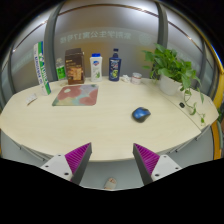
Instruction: Arrange mouse
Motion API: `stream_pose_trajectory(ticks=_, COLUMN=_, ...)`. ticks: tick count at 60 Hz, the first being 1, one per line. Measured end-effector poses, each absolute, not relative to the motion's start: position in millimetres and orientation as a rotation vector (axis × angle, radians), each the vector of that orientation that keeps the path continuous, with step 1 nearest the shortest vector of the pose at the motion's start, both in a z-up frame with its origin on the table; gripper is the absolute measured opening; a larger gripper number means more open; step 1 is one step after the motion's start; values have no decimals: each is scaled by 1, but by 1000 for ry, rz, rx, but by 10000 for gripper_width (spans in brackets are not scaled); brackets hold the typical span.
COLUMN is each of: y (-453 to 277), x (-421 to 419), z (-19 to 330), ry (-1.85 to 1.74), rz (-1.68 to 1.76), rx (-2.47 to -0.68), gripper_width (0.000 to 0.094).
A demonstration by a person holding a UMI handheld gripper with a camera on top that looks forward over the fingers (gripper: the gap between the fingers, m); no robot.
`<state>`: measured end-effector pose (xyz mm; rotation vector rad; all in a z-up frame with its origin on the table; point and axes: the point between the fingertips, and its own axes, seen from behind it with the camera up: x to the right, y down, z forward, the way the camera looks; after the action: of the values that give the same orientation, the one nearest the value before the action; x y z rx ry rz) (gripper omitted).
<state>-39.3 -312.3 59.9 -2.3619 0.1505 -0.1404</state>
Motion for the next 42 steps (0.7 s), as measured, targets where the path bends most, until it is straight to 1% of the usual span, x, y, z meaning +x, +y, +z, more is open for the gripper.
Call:
stream_pose_trajectory(ticks=10, y=-249, x=43, z=31, ry=210, rz=-145, rx=-2322, gripper_width=853)
stream_pose_trajectory(ticks=16, y=-210, x=71, z=13, ry=219, rz=-122, rx=-2311, gripper_width=850)
stream_pose_trajectory(ticks=24, y=-173, x=91, z=-13, ry=256, rz=-73, rx=-2343, gripper_width=853)
stream_pose_trajectory(ticks=33, y=-141, x=97, z=-10, ry=248, rz=-55, rx=-2318, gripper_width=841)
stream_pose_trajectory(ticks=37, y=-132, x=98, z=-12, ry=245, rz=-59, rx=-2321, gripper_width=807)
stream_pose_trajectory(ticks=42, y=-121, x=102, z=-13, ry=247, rz=-94, rx=-2320, gripper_width=668)
